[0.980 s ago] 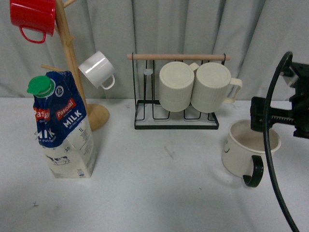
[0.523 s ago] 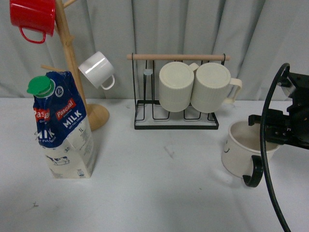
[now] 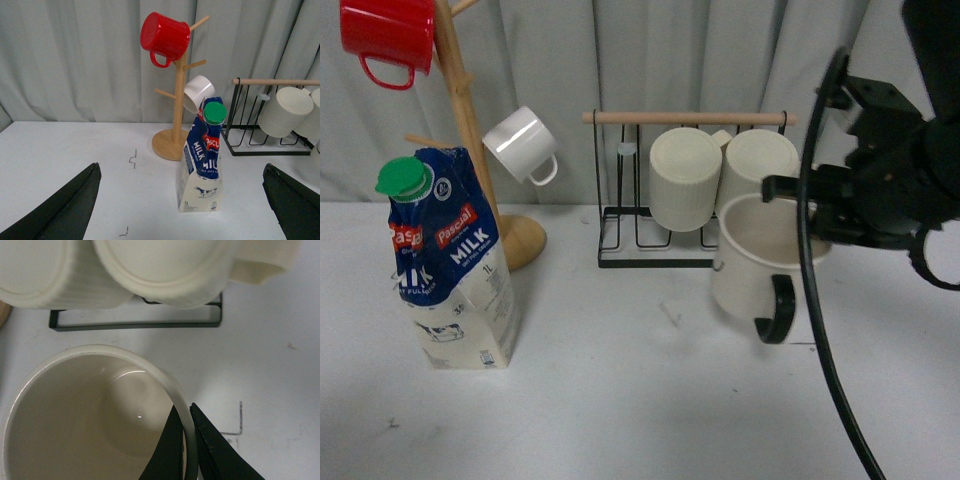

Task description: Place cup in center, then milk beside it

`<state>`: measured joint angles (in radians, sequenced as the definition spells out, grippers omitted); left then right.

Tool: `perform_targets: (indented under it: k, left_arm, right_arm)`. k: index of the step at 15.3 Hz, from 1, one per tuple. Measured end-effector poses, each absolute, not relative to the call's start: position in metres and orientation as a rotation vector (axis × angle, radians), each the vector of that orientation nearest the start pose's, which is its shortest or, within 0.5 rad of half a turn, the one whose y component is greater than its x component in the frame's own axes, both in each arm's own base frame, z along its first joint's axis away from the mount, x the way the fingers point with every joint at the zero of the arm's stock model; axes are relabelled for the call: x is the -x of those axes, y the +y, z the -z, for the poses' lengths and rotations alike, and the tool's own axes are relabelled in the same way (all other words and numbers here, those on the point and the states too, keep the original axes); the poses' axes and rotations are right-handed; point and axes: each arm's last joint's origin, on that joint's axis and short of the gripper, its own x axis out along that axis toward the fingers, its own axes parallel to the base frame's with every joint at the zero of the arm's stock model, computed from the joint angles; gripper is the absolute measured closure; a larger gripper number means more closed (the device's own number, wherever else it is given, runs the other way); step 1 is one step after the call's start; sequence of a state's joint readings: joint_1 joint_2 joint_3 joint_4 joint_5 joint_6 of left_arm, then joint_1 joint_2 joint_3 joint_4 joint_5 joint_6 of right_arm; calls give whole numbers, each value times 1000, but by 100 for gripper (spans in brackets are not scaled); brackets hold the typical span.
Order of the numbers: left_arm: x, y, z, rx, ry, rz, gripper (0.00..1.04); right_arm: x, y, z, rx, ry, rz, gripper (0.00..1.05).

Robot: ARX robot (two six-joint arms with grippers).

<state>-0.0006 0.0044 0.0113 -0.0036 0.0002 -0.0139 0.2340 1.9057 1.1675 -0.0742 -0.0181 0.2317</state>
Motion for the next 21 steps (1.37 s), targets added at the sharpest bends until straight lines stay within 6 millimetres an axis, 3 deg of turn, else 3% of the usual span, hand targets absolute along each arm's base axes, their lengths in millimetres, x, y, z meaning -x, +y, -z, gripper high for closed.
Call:
perform_targets:
  k: [2,6,14,16,19,21]
  left_arm:
    - [-97,0,-167,14,-4,1,7]
    - [-97,0,-167,14,-3,1,7]
    - [-97,0,-167,14,-3,1,7]
    - [-97,0,-167,14,-3,1,7]
    - [-97,0,-167,14,-3,1,7]
    - [-97,0,-167,14,-3,1,7]
  right_arm:
    - [-395,118,-164,-84,838,-177,101]
    - [-403,148,-137,-21,915,-217,101]
    - [-400,143,-121,20,948,-220,101]
    - [-401,141,-121,20,945,-222,87]
    - [-398,140,-125,5,921,-241,53]
    - [-392,133,-158,-44,803,-275,27]
